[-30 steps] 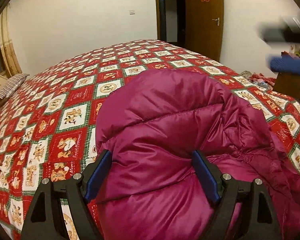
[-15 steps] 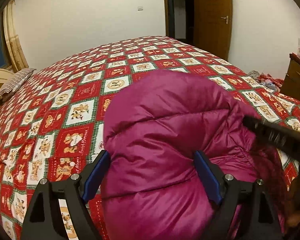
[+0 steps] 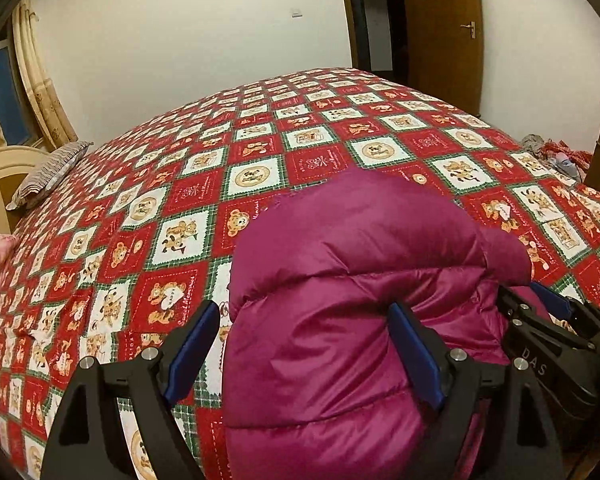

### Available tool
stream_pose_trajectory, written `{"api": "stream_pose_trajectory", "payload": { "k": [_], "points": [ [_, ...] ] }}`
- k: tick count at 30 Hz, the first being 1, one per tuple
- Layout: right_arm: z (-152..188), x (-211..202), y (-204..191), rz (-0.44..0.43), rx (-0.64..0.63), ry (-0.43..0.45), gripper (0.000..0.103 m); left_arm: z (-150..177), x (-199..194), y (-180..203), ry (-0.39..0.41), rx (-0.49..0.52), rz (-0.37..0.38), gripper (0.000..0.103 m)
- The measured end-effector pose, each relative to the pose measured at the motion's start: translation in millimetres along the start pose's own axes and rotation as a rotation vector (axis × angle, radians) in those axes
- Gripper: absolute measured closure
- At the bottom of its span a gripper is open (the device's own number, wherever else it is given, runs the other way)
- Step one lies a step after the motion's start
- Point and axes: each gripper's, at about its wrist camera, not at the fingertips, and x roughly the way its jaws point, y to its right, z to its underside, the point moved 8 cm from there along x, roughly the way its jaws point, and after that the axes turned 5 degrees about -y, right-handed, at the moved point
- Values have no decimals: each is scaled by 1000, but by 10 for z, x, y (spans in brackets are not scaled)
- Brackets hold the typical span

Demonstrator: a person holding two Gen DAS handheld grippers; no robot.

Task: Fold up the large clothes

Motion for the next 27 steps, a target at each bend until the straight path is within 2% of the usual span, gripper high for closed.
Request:
{"api": "stream_pose_trajectory", "payload": {
  "k": [10, 13, 15, 19, 24, 27],
  "points": [
    [22, 11, -37, 15, -25, 8, 49, -85, 82, 14, -1, 17, -46, 16],
    [17, 22, -49, 22, -29, 10, 49, -118, 204, 18, -6, 19, -70, 12],
    [15, 34, -40, 19, -26, 10, 49, -118, 361, 30, -20, 5, -54, 8],
    [12, 57, -10, 4, -5, 13, 49, -67, 630, -14, -48, -88, 15, 1],
    [3, 63, -14, 16, 0, 26, 49, -61, 687, 77, -59, -61, -23, 0],
    [-3, 49, -7, 2, 0, 14, 49, -46, 648, 40, -87, -64, 19, 1]
  ]
}}
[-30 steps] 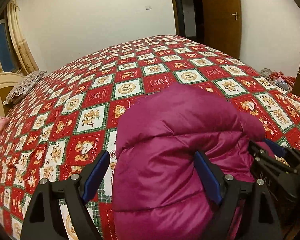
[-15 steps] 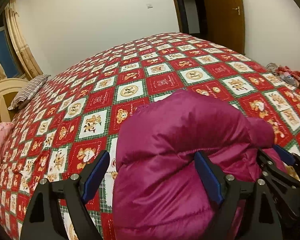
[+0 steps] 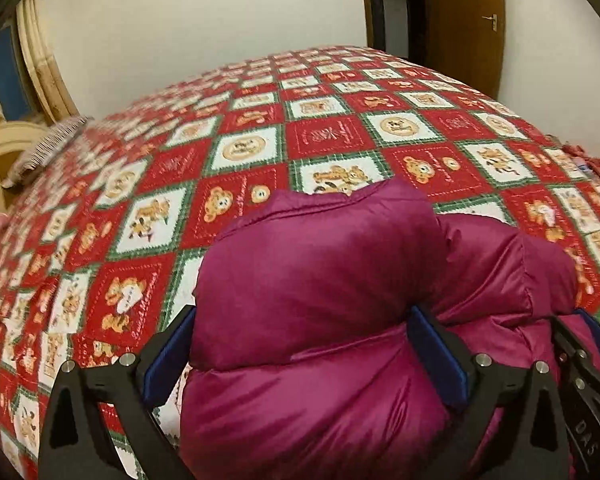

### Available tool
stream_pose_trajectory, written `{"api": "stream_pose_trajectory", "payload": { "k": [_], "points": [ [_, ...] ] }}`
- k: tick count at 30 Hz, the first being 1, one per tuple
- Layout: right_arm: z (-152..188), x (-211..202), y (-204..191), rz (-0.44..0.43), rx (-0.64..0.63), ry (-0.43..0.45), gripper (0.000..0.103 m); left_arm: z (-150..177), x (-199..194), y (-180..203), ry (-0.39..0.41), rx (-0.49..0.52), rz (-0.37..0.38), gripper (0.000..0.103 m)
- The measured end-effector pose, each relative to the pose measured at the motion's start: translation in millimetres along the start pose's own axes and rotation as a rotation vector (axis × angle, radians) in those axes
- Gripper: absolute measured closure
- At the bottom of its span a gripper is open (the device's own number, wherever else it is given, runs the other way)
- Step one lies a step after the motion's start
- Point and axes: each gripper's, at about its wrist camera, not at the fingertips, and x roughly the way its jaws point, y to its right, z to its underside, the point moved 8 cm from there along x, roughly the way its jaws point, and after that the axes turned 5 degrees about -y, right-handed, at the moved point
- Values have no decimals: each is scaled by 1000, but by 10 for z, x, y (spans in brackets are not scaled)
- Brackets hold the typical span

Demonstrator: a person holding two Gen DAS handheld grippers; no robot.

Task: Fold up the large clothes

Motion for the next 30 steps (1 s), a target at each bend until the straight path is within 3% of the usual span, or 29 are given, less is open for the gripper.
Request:
{"api": "stream_pose_trajectory", "payload": {
  "k": [2, 5, 9, 12, 16, 19, 22, 30],
  "points": [
    [-15, -55, 15, -59, -1, -29, 48, 31, -166, -91, -24, -5, 62, 1],
    [-36, -378, 166, -153, 50, -24, 49, 74, -662, -368, 96, -5, 78, 1],
    [14, -912, 323, -132, 6, 28, 65, 324, -1114, -719, 154, 2, 86, 1],
    [203, -1245, 240, -150, -61, 32, 74, 533, -1246, -795, 155, -17, 108, 1],
    [555, -1490, -96, -230, -96, 43, 74, 778, -1205, -612, 137, -11, 110, 1],
    [751, -1392, -330, -250, -138, 26, 75, 906, -1084, -349, 91, 79, 72, 1],
    [915, -1153, -314, -229, -119, -29, 79, 925, -1043, -221, 115, 125, 34, 1],
    [1040, -917, -248, -229, -93, -72, 79, 927, -908, -193, 72, 78, 53, 1]
  ]
}}
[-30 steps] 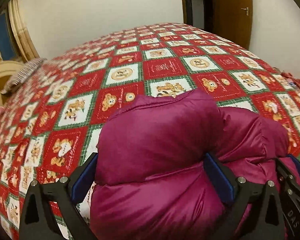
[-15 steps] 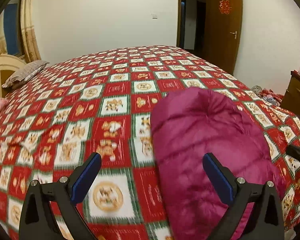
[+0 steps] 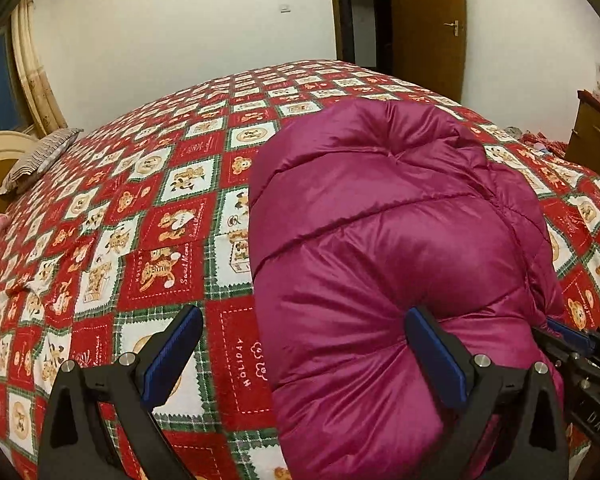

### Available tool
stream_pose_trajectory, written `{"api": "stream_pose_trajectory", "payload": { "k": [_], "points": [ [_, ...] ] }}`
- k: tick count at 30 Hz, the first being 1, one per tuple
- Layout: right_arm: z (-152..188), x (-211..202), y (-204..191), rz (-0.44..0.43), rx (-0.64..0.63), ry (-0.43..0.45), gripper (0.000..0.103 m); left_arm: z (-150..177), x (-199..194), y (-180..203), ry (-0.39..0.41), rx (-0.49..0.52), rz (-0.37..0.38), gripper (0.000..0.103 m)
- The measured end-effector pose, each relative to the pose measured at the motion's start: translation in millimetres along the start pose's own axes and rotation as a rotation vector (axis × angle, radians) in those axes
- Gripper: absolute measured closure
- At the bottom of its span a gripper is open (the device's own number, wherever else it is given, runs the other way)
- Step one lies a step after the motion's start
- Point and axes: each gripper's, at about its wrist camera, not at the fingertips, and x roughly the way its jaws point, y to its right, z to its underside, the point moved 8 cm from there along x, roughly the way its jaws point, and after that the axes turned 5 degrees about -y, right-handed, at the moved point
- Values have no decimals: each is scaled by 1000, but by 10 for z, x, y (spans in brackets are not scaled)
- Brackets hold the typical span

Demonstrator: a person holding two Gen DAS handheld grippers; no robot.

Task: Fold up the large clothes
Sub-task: 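Open both grippers and withdraw them from the folded jacket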

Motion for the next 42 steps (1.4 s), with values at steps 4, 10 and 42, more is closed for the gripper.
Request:
{"api": "stream_pose_trajectory", "payload": {
  "k": [4, 10, 42],
  "points": [
    [31, 52, -12, 13, -12, -14, 79, 18, 28, 28, -3, 10, -25, 1],
    [28, 56, 33, 1, 2, -27, 80, 37, 31, 8, -25, -9, -13, 1],
    [-862, -497, 261, -16, -52, 136, 32, -671, 143, -375, 2, -198, 151, 1]
  ]
}}
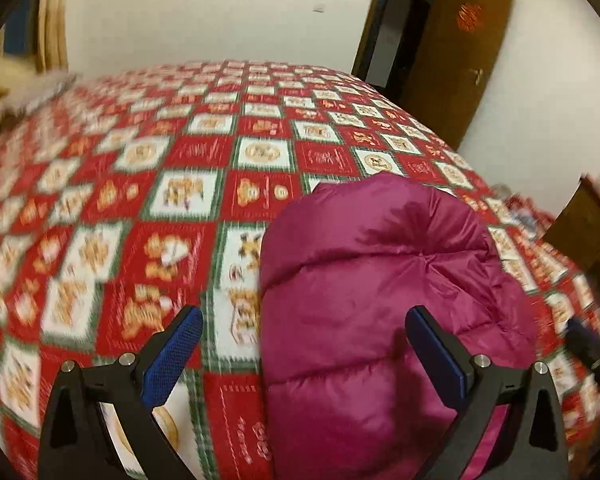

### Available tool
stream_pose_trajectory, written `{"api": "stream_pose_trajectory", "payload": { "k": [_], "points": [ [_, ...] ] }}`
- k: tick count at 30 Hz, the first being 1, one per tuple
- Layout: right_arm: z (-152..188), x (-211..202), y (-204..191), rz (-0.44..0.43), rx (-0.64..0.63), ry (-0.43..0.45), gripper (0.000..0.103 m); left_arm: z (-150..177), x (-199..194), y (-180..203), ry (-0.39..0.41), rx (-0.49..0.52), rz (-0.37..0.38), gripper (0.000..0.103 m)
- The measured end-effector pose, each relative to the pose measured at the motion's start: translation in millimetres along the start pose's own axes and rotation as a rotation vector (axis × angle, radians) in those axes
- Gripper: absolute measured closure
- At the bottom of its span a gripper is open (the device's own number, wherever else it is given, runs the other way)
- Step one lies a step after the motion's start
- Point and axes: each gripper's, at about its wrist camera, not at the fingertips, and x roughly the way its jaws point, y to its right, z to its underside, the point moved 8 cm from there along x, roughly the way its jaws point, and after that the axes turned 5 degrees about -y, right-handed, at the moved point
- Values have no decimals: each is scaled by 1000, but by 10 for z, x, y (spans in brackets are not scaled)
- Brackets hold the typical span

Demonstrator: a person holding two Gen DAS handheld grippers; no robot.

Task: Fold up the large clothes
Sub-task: 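Grasp the magenta jacket bundle with both grippers from its sides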

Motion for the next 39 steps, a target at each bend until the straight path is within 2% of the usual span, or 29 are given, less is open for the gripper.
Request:
{"api": "stream_pose_trajectory", "payload": {
  "k": [1, 3, 5, 8, 11, 16, 22, 28, 33, 37, 38, 39],
  "points": [
    [-57, 18, -41, -5, -14, 5, 32, -47, -2, 33, 14, 22, -18, 1],
    [-237, 83, -191, -7, -61, 20, 42, -152, 6, 73, 34, 42, -49, 1],
    [-448, 237, -374, -6, -115, 20, 43, -301, 31, 106, 57, 49, -85, 1],
    [-593, 636, -449, -34, -81, -52, 60, -477, 197, 155, 63, 75, -185, 1],
    [-506, 1022, -333, 0, -28, -122, 64, -437, 458, 214, 16, 101, -213, 1],
    [-225, 1267, -164, -3, 13, -170, 63, -332, 640, 307, -19, 122, -197, 1],
    [-157, 1403, -87, -9, 23, -189, 63, -289, 786, 334, -62, 115, -201, 1],
    [-144, 1437, -86, 16, 15, -188, 64, -243, 852, 343, -68, 121, -205, 1],
    [-178, 1244, -112, 26, 2, -160, 61, -207, 686, 372, -40, 182, -223, 1],
    [-208, 862, -80, -21, 57, -89, 58, -125, 426, 311, -22, 185, -182, 1],
    [-204, 745, -60, -26, 58, -72, 54, -102, 341, 246, -15, 166, -169, 1],
    [-198, 667, -46, -25, 57, -56, 44, -83, 271, 198, -10, 145, -151, 1]
  ]
}}
